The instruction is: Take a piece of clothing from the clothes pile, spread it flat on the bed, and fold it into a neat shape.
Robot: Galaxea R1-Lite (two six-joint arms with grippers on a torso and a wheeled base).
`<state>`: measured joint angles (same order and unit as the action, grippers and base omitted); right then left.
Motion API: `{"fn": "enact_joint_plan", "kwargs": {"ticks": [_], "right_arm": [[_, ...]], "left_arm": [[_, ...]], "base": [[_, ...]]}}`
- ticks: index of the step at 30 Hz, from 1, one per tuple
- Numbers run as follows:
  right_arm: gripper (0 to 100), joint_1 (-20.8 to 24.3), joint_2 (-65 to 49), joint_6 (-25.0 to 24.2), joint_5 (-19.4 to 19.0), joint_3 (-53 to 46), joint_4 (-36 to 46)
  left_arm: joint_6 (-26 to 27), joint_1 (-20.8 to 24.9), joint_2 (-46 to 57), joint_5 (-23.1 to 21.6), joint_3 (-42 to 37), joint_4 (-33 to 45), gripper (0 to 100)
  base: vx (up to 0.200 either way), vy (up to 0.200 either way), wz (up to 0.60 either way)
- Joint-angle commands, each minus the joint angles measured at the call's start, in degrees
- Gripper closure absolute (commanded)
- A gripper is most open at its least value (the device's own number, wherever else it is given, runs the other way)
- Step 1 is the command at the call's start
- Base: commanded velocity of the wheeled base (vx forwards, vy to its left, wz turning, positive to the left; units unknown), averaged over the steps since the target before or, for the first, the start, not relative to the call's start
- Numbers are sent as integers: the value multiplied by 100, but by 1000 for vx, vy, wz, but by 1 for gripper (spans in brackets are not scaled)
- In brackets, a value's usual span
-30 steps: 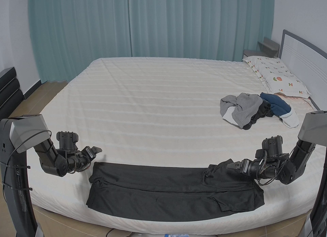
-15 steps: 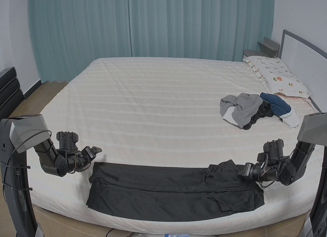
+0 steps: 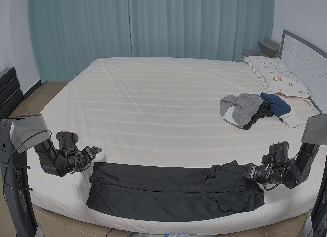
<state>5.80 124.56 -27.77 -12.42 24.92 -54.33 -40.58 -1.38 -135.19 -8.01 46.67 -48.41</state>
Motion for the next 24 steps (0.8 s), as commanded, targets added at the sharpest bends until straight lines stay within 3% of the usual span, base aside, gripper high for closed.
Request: {"fn": "enact_joint_plan", "kwargs": {"ticks": [1,14,15,19,24], "right_arm": [[100,0,-29,0,-6,-277,-244],[100,-62,-2,0,-15,-426,-385],[0,-62,7,-18,-15,-426,-403],[0,-62,-46,-88,-15,-523,-622],[0,-71,-336,-730,-6,-839,-1079]], "left_arm": [[-2,-3,11,1,0,-2,0],[-2,-3,72,-8,-26,68,0],[6,-12,142,-43,-35,156,0],[68,-56,441,-438,-140,438,0],[885,-100,802,-676,-492,868,0]], "base": [[0,0,0],[0,0,0],[0,0,0],[0,0,0],[0,0,0]]}}
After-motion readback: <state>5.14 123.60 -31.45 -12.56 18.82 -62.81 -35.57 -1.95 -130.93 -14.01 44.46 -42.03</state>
